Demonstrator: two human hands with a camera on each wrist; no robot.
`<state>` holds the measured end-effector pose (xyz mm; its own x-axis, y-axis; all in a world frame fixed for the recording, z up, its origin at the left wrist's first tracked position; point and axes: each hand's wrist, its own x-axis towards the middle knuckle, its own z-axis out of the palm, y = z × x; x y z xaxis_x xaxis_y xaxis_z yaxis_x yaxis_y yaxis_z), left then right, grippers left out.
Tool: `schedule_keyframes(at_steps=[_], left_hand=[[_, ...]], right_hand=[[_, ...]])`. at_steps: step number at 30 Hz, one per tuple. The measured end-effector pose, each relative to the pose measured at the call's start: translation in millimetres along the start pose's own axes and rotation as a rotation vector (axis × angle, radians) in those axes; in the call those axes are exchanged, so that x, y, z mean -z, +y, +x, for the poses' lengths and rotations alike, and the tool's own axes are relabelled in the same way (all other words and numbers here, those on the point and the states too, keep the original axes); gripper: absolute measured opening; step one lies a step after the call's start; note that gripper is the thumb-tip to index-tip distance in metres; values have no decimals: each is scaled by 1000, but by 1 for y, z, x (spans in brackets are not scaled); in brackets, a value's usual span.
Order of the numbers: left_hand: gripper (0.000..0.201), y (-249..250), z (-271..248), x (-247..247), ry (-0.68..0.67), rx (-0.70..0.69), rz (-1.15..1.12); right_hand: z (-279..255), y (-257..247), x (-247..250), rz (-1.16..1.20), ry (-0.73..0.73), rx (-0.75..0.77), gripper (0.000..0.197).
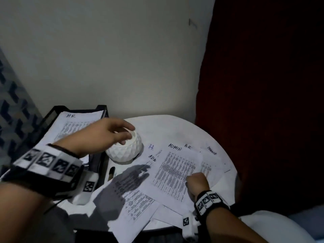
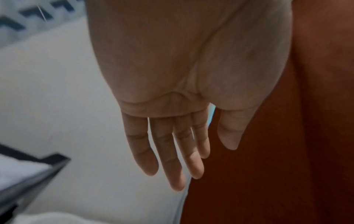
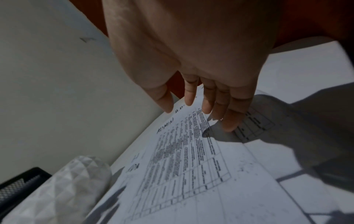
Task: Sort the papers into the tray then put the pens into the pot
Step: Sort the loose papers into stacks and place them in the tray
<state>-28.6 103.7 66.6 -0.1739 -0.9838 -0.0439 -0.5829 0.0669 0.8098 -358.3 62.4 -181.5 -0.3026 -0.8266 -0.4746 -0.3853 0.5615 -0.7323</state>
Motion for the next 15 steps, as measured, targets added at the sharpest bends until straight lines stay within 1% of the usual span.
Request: schedule_keyframes(at_steps=[1,3,4,6,7,8,10,12,14,15], left_hand=[[17,-4,13,-15,-30,6,30],[16,-13,27,-43,-79,24,73],[15,-23,33,-55,-104,50,71],[15,-44,40,-70,-155,118,99],[17,-52,41,-74,-173,138,141],[19,-58,42,-77,-179,153,184],[22,-68,44,-77,-164,183,227],[22,-74,48,-75,-143,205,223],[22,-77,51,-71,-132,226,215],[22,-78,53,-70,-132,224,219]], right_hand=[[7,8,-3,7,-32,-20,32],[15,19,-5,9,-64,-50,30],[7,15,-5,-16,-39,-70,35],[-1,14,-7,-129,18,-105,77],[-6,12,-8,-195,65,-114,93],[-11,11,-10,-251,100,-124,102],[-18,13,-18,-340,129,-125,113],[-19,15,-30,-420,141,-108,119],[-14,17,-41,-399,165,-115,124],[-12,15,-43,-349,174,-112,122]])
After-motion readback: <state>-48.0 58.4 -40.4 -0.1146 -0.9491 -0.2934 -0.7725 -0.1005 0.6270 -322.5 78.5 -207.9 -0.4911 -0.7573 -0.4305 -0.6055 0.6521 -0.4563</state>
